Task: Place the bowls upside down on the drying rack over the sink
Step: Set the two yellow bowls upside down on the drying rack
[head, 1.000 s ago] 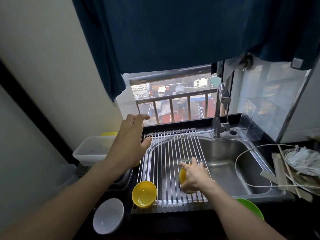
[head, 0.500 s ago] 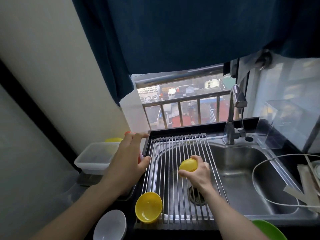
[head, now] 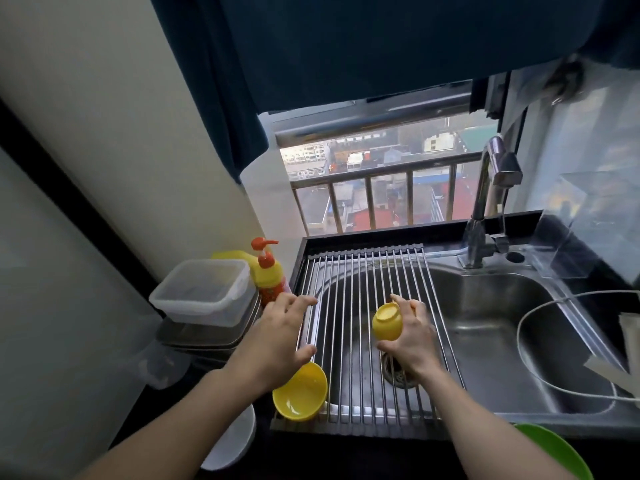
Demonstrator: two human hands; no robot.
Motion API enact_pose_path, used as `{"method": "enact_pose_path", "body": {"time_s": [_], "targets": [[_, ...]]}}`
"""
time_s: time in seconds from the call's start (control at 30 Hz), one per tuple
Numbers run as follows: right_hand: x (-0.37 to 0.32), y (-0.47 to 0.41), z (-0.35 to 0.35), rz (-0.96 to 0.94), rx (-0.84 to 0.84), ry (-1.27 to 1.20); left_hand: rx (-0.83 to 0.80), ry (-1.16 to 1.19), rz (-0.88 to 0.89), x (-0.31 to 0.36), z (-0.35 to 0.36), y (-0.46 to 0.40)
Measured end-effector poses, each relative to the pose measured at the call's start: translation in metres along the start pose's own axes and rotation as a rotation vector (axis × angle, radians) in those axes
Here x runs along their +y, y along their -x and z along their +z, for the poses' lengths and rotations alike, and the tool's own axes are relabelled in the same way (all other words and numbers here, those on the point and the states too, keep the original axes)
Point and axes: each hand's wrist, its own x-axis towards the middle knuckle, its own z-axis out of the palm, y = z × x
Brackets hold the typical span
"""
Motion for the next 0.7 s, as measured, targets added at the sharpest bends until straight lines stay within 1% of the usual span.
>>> {"method": "enact_pose_path", "body": {"time_s": [0.13,0.27,0.37,0.57,0.7], "targets": [[0.008,0.002,0.000,0.013,-0.028,0.101,-0.184,-0.052,-0.054,-0.008,0.022,0.005],[0.012,0.001,0.006,0.017,-0.046,0.127,-0.369,-0.104,-0.083,-0.015,0.038,0.011],[0.013,-0.002,0.011,-0.035,-0.026,0.199,-0.428,-0.140,-0.077,-0.018,0.044,0.015],[0.012,0.001,0.014,-0.129,-0.060,0.408,-0.509,-0.174,-0.065,-0.019,0.054,0.022],[0.000,0.006,0.013,-0.145,-0.026,0.434,-0.577,-0.193,-0.044,-0.016,0.066,0.026]]}}
